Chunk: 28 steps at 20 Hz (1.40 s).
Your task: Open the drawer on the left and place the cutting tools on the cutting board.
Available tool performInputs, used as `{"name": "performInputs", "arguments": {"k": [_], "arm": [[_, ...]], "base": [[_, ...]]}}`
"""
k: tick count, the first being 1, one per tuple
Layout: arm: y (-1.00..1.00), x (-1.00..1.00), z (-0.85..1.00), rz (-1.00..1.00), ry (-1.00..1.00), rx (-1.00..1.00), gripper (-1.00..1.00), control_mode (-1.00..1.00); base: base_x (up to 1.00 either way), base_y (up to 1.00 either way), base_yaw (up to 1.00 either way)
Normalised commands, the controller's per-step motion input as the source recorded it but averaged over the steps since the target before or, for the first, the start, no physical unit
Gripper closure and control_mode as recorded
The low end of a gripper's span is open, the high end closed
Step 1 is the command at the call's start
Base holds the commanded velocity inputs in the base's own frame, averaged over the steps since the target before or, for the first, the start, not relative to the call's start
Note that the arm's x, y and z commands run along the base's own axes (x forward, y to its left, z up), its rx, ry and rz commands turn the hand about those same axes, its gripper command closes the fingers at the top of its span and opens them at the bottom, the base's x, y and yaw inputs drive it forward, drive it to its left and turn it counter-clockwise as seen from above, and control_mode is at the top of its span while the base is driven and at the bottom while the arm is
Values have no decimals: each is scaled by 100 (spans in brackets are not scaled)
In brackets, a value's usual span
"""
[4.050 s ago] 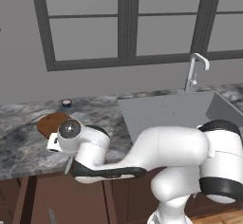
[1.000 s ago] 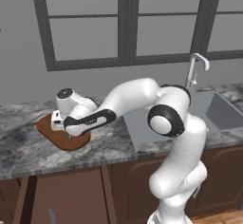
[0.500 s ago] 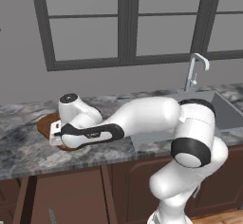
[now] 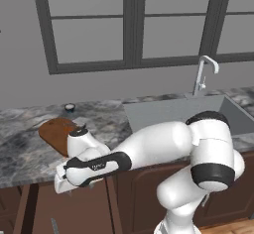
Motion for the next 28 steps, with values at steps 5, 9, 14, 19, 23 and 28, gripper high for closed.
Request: {"name": "performInputs", "arguments": {"k": [5, 9, 14, 19, 23, 28], "arm": [[20, -41, -16, 3, 1, -4, -100, -100], [56, -58, -38, 0, -6, -7, -100, -100], [46, -25, -29, 0, 0, 0, -100, -100], [21, 0, -24, 0, 0, 0, -100, -100], [24, -1, -31, 0, 0, 0, -100, -100], [40, -2, -18, 0, 0, -1, -100, -100]], "base": [[0, 0, 0], [0, 0, 0], [0, 0, 0], [0, 0, 0], [0, 0, 0], [0, 0, 0]]}}
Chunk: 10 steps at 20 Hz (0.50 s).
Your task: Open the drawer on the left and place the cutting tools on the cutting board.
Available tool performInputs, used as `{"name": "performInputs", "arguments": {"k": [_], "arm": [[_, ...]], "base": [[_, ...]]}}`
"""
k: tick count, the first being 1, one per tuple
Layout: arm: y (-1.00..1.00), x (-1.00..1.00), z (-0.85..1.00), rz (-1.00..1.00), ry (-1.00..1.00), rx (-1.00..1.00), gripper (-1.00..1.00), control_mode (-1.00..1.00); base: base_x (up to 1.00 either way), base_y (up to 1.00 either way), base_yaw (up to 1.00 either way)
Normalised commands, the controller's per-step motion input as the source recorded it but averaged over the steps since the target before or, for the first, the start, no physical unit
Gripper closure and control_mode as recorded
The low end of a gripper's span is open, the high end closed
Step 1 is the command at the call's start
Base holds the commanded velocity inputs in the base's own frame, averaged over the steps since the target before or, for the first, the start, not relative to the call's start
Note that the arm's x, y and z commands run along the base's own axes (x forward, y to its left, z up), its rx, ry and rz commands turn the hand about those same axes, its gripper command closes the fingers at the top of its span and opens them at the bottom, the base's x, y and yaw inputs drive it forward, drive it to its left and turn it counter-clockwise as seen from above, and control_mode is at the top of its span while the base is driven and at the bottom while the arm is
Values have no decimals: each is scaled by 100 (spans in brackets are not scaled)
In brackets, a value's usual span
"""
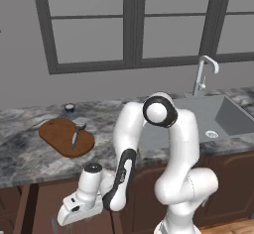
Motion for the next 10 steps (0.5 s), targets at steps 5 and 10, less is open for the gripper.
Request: {"name": "performInputs", "arguments": {"k": [5, 10], "arm": [[37, -2, 0, 0, -1, -5, -100, -100], [21, -28, 97, -5, -7, -5, -100, -100]], "base": [[0, 0, 0], [0, 0, 0]]}}
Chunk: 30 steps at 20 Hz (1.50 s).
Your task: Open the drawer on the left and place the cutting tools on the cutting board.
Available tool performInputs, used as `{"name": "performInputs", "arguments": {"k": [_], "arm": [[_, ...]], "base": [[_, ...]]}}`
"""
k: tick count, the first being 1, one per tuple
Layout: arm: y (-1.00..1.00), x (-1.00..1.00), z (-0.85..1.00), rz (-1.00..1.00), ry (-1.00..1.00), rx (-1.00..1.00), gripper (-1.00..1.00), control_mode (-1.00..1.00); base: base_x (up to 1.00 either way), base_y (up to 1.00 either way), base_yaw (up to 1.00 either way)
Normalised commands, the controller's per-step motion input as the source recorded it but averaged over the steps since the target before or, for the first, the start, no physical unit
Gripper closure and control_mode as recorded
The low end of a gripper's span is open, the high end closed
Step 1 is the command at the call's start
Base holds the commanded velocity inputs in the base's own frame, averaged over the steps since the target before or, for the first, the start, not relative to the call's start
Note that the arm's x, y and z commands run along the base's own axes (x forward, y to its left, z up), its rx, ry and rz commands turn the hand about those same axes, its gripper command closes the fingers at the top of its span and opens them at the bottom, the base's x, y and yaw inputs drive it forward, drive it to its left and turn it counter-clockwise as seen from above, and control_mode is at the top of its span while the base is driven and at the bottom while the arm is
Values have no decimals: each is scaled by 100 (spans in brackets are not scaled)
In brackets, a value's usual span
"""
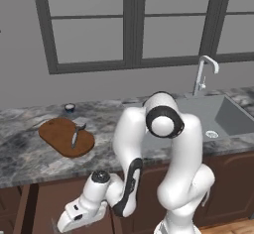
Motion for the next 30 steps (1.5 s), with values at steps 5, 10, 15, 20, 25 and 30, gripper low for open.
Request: {"name": "performInputs", "arguments": {"k": [5, 10, 15, 20, 25, 30], "arm": [[16, 0, 14, -1, 1, -9, -100, -100], [67, 0, 41, -21, 0, -22, -100, -100], [31, 7, -16, -5, -2, -17, -100, -100], [50, 18, -56, 0, -1, -20, -100, -100], [31, 16, -88, 0, -1, -7, -100, -100], [4, 6, -9, 0, 2, 0, -100, -100]], "base": [[0, 0, 0], [0, 0, 0], [0, 0, 0], [0, 0, 0], [0, 0, 0], [0, 0, 0]]}}
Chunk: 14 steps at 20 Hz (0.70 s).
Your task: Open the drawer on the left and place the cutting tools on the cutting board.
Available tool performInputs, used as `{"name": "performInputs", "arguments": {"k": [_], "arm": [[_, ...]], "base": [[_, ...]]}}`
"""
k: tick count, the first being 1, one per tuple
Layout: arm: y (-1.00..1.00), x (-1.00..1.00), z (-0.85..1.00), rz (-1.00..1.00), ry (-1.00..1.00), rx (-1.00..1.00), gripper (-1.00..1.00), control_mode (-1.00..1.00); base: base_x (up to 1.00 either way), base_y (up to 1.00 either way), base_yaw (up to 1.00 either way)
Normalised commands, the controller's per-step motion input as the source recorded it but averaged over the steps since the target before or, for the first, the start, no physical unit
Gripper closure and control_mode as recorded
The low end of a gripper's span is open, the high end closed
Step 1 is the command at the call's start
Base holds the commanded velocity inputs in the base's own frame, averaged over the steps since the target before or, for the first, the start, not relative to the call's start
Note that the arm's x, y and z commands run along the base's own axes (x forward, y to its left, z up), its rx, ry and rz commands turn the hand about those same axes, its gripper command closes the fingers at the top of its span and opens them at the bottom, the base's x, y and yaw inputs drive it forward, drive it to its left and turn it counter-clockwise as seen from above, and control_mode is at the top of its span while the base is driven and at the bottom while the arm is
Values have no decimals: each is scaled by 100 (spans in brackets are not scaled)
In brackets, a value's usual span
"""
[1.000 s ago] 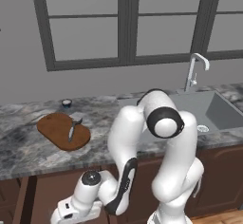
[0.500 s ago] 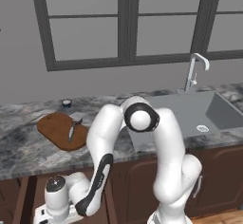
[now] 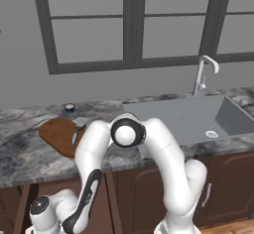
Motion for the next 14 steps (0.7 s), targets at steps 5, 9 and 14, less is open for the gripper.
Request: {"name": "performInputs", "arguments": {"k": [5, 9, 14], "arm": [[2, 8, -34, 0, 0, 0, -100, -100], [-11, 4, -23, 0, 0, 0, -100, -100], [0, 1, -19, 0, 0, 2, -100, -100]], "base": [[0, 0, 0], [0, 0, 0], [0, 0, 0]]}}
